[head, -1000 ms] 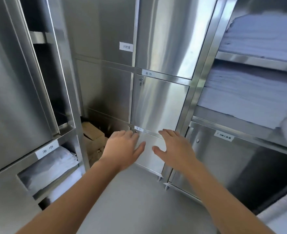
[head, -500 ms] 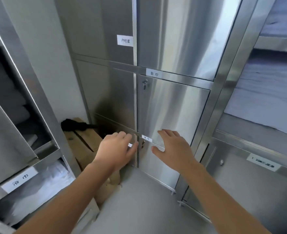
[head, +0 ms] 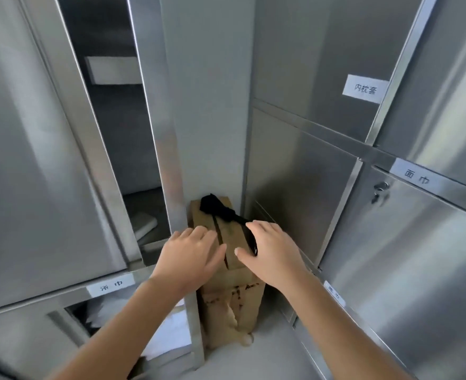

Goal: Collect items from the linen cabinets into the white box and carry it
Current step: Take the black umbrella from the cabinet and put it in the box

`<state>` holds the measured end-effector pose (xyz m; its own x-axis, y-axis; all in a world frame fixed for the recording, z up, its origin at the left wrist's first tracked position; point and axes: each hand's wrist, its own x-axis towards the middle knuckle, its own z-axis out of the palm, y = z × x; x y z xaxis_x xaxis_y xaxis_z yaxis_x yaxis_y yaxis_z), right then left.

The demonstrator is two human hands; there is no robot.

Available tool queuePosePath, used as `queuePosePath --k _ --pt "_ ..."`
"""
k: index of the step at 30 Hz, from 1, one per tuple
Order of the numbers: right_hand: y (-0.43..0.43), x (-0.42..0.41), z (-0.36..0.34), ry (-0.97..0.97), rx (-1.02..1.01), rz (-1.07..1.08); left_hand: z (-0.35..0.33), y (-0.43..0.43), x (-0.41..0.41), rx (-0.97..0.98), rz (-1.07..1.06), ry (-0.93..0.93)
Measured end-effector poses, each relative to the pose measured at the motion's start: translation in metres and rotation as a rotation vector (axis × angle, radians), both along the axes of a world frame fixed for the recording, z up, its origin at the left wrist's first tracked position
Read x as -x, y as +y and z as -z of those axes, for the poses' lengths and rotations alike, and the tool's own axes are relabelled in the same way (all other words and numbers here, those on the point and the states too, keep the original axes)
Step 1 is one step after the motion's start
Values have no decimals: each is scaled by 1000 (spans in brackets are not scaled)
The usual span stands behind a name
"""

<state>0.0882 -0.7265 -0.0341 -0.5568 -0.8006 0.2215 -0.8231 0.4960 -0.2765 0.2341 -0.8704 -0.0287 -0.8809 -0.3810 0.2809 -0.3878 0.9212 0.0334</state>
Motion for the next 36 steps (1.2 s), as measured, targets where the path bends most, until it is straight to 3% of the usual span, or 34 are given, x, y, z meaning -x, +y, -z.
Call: queuePosePath --k 12,20,28,36 --pt "-40 128 18 -62 -2 24 23 -39 111 -56 -56 -29" --pt "-98 217 34 -113 -17 -145 33 -74 178 -54 -245 -42" --pt "-159 279 52 -204 -35 -236 61 -102 195 -119 -421 -39" --pt "-230 315 84 -313 -18 -196 88 -156 225 -210 -447 57"
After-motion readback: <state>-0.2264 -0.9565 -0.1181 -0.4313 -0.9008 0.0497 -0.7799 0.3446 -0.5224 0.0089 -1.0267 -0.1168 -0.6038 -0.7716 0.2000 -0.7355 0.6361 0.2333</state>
